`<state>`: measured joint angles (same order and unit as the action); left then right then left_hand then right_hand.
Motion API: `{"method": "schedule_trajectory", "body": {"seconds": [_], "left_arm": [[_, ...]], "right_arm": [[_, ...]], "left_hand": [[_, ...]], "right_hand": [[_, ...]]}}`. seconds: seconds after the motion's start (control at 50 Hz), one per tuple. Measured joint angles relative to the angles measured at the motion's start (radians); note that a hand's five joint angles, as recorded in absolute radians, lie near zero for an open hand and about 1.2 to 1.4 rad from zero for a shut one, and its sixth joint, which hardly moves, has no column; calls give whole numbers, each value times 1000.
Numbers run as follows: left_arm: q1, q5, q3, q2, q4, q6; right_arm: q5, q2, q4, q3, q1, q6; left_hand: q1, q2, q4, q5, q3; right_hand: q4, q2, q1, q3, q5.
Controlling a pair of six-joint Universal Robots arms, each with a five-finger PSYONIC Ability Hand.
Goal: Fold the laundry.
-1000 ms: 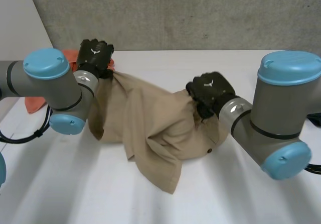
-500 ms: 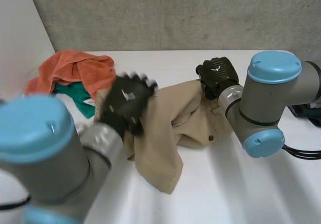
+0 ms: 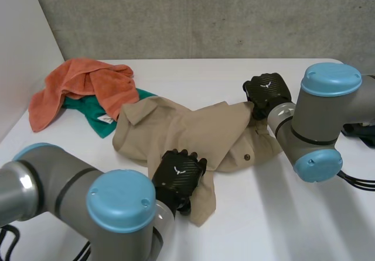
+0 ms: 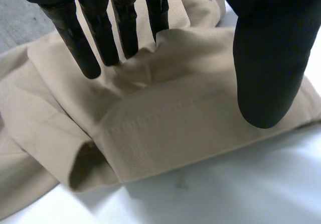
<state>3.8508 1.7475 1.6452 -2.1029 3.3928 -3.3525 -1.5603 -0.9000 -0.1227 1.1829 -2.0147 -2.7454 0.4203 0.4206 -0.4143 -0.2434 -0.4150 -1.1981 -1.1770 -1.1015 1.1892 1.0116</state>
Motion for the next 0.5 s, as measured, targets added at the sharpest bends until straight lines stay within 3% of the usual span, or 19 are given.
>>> {"method": "schedule_trajectory", "body": {"seconds": [0.02,0.1,0.14,0.32,0.5], "left_arm": [[0,0,-10,-16,7,-1],[1,2,-38,-48,46,-6],[4,4,-48,-55,79,-11],[41,11,-65,65,141,-38],[169,2,-76,360,135,-49]], "right_arm": [[1,0,0,1,3,0],[4,-5,2,9,9,3],[5,-17,5,19,14,6],[47,-159,97,63,71,82],[168,-353,321,94,138,289]], "left_hand": [[57,59,-52,-51,-63],[474,608,-635,-621,-630],[558,733,-764,-748,-756],[700,775,-783,-765,-773],[704,777,-783,-765,-778]], "right_hand": [[0,0,0,0,0],[0,0,0,0,0],[0,0,0,0,0],[0,0,0,0,0],[0,0,0,0,0]]}}
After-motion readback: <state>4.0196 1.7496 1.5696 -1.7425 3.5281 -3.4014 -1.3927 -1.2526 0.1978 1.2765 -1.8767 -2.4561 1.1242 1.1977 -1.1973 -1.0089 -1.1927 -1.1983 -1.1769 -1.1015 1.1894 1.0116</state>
